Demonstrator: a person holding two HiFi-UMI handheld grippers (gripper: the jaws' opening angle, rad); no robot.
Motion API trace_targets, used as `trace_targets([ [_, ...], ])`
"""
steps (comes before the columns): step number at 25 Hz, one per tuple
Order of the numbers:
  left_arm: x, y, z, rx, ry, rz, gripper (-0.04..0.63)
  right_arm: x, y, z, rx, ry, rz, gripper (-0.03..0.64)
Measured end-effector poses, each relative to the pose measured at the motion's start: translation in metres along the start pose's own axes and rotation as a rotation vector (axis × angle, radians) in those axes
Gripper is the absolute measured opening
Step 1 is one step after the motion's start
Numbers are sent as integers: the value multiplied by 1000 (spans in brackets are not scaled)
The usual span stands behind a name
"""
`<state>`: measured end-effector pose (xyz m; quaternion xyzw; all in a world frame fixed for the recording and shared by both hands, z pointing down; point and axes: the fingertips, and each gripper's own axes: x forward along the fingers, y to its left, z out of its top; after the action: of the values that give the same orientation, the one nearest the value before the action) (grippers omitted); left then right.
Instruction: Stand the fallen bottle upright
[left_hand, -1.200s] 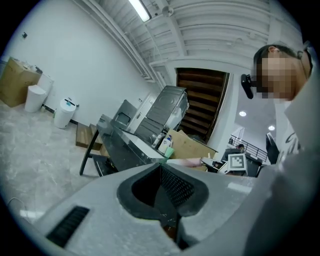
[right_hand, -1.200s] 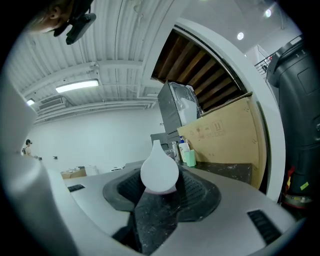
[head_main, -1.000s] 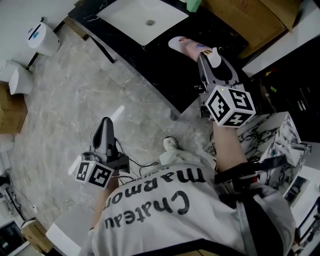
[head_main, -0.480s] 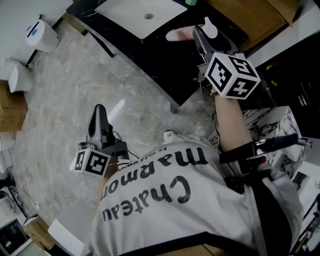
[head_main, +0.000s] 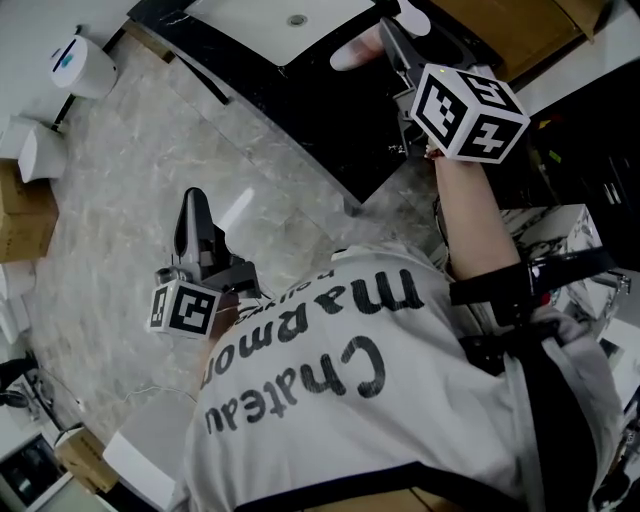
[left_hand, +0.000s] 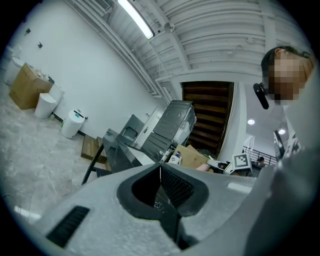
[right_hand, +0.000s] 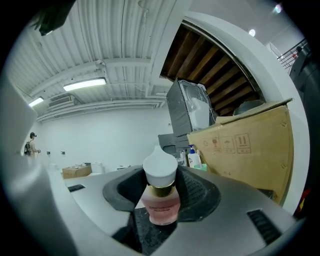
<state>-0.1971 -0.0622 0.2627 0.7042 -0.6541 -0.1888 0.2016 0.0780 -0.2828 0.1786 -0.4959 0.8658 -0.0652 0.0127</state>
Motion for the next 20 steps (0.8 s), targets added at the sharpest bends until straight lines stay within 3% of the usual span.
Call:
trace_targets([
  [20,-5,22,-5,-23,13,72,17,17,0,5,6,20,24,179],
])
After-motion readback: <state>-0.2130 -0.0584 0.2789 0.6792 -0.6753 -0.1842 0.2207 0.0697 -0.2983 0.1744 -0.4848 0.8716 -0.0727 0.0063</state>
